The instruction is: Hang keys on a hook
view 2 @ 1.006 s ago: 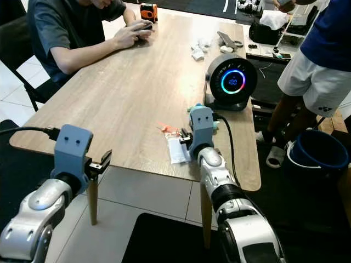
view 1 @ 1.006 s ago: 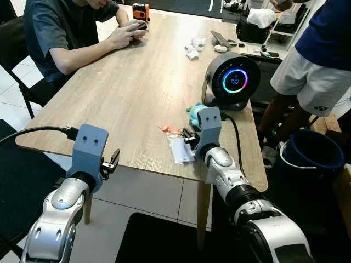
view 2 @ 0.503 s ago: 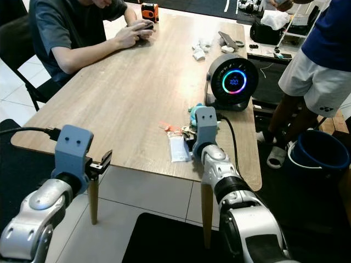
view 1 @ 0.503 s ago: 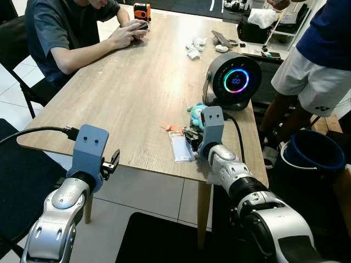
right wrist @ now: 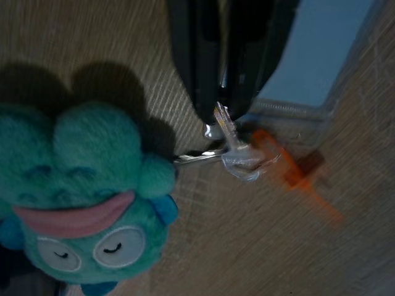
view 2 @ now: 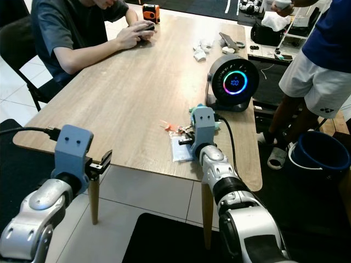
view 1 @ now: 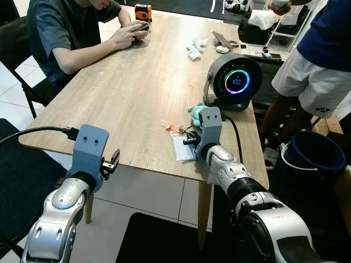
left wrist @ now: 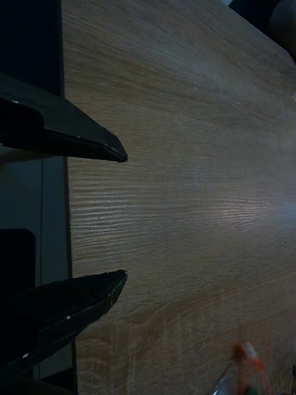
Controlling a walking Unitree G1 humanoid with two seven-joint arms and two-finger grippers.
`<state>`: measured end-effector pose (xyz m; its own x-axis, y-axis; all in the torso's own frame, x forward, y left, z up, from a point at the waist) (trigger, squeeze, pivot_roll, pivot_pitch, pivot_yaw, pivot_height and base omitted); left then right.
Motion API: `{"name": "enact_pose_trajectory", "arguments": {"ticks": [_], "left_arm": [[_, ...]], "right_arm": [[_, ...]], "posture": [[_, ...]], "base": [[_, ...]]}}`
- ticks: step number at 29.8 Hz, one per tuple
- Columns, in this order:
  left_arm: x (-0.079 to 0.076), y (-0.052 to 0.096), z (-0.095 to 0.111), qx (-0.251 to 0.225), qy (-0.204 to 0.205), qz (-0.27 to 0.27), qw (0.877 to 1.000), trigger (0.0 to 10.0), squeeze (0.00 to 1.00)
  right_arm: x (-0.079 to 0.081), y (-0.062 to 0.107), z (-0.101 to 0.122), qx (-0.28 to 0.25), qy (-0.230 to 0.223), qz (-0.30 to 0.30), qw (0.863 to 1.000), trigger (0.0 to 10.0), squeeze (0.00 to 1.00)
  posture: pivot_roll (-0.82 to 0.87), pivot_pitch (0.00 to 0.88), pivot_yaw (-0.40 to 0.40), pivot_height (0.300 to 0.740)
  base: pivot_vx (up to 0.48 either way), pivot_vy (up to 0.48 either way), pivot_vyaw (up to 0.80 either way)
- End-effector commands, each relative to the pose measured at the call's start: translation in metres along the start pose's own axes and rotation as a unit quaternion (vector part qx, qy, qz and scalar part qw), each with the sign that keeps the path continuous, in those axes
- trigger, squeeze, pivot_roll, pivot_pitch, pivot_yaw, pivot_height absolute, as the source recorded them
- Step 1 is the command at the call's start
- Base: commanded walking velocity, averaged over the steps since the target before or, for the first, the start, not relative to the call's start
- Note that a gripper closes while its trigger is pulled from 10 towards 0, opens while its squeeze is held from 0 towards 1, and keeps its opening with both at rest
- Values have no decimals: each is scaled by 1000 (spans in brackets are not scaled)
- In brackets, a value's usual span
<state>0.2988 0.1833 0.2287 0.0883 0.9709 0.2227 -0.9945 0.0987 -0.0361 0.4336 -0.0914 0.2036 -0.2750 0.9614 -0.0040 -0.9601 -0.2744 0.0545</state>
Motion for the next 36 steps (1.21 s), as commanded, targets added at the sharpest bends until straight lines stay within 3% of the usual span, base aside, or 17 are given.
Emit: {"name": "enact_pose_trajectory", "arguments": {"ticks": [1,2,3,4,9,11,12,14,16,19,24,28,30,32,36], "left_arm": [[-3,1,-6,10,-3,-6,1000,10000,0],[-4,1,-6,10,-3,-6,1000,10000,0],[-4,1,-6,10,-3,-6,1000,10000,0],[-4,1,-6,10,-3,-6,1000,10000,0],[-4,1,-6,10,-2,-6,1000,10000,0],[-4,1,-6,10,-2,-5,1000,10000,0],[-4,1,-6,10,-2,-5,1000,10000,0],[-3,2,-7,10,-1,-3,1000,10000,0],[-4,1,-7,10,-1,-3,1000,10000,0],[-4,0,-6,9,-1,-3,1000,10000,0],[-5,-2,-5,5,0,-4,1000,10000,0],[-3,-2,5,-14,5,-4,1000,10000,0],[-2,-2,8,-21,6,-4,1000,10000,0],[6,1,27,-62,12,13,998,10000,0],[14,8,46,-105,-21,30,994,10000,0]], "right_arm": [[-5,5,-25,40,-11,-12,999,0,0],[-5,5,-25,39,-11,-13,999,0,0],[-5,4,-24,37,-11,-13,999,4549,0],[-5,4,-21,29,-9,-13,999,10000,0],[-4,3,-9,-3,4,-8,1000,10000,0],[4,4,13,-76,31,20,996,10000,0],[4,4,13,-76,31,20,996,10000,0],[21,11,43,-176,35,80,981,10000,0],[35,19,61,-231,30,131,964,10000,0],[43,27,71,-260,24,160,952,10000,0],[58,37,75,-273,20,212,938,10000,0],[73,46,55,-244,43,272,930,10000,0],[74,47,51,-237,44,278,930,10000,0],[74,49,39,-214,45,277,936,10000,0],[72,51,35,-207,40,271,939,10000,0]], "posture": [[278,291,-67,740],[277,291,-68,740],[277,291,-68,740],[277,292,-69,740],[277,292,-71,740],[277,292,-73,740],[277,292,-73,740],[275,286,-73,740],[274,281,-73,740],[271,279,-74,740],[263,270,-73,740],[255,260,-69,740],[255,260,-69,740],[254,256,-70,740],[249,247,-71,740]], "base": [[0,0,0],[0,0,0],[0,0,0],[0,0,0],[0,0,0],[0,0,0],[0,0,0],[0,0,0],[0,0,0],[0,0,0],[0,0,0],[0,0,0],[0,0,0],[0,0,0],[0,0,0]]}}
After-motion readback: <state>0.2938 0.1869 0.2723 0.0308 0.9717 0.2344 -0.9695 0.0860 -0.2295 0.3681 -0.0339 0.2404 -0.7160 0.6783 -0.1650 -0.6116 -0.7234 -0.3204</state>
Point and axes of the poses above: a point about 5 cm out from each wrist's last joint towards the gripper, its own y axis pointing back from the gripper into the wrist, its own z axis along the axis of the wrist's last joint, x = y × z, the point moved 2 cm from there along -y, pointing out of the wrist towards the gripper, and after that the axes turned 2 degrees about y, right-handed, at the moved point
